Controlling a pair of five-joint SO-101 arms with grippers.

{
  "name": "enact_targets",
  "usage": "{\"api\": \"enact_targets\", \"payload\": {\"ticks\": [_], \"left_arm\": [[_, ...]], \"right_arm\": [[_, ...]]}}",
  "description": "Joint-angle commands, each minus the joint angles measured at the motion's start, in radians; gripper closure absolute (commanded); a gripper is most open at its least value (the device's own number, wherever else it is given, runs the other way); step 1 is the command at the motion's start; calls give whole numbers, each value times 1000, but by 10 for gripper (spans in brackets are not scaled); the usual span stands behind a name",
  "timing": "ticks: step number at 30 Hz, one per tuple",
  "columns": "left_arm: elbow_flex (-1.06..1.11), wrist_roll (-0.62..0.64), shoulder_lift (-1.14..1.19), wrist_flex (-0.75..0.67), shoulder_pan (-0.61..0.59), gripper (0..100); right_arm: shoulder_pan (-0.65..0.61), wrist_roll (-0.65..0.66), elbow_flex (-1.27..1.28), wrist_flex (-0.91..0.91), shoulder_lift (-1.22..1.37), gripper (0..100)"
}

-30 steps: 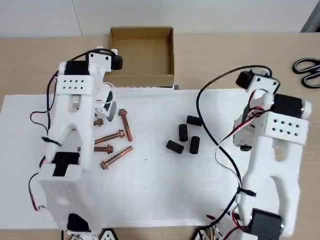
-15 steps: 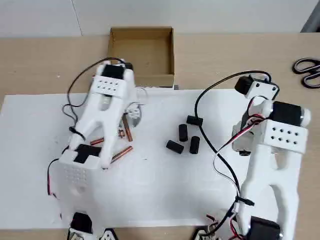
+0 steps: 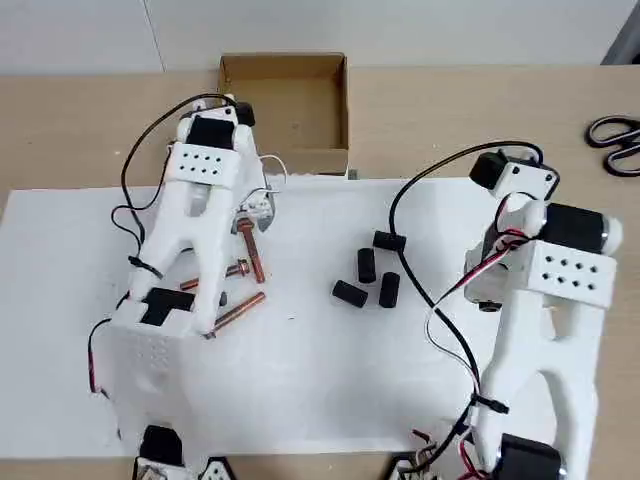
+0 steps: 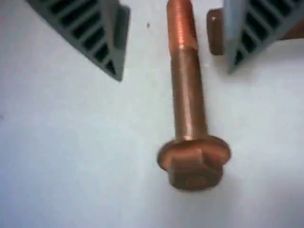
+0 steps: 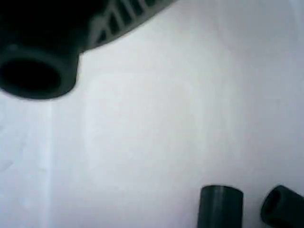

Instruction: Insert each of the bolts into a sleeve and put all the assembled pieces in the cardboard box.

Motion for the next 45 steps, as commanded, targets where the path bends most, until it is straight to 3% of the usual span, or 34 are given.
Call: {"api": "enact_targets", "payload": {"ticks": [1,30,36,45], "left_arm": [[-30,2,-9,-32,-9,867],[-142,2,250,-44,-9,867],[-143,2,250,-44,-8,998],[-145,0,247,-31,-6,995]], "right_arm": [[10,5,-3,7,-31,995],[10,5,-3,10,-38,995],[10,6,-3,12,-38,995],[8,5,-3,12,-38,995]]}}
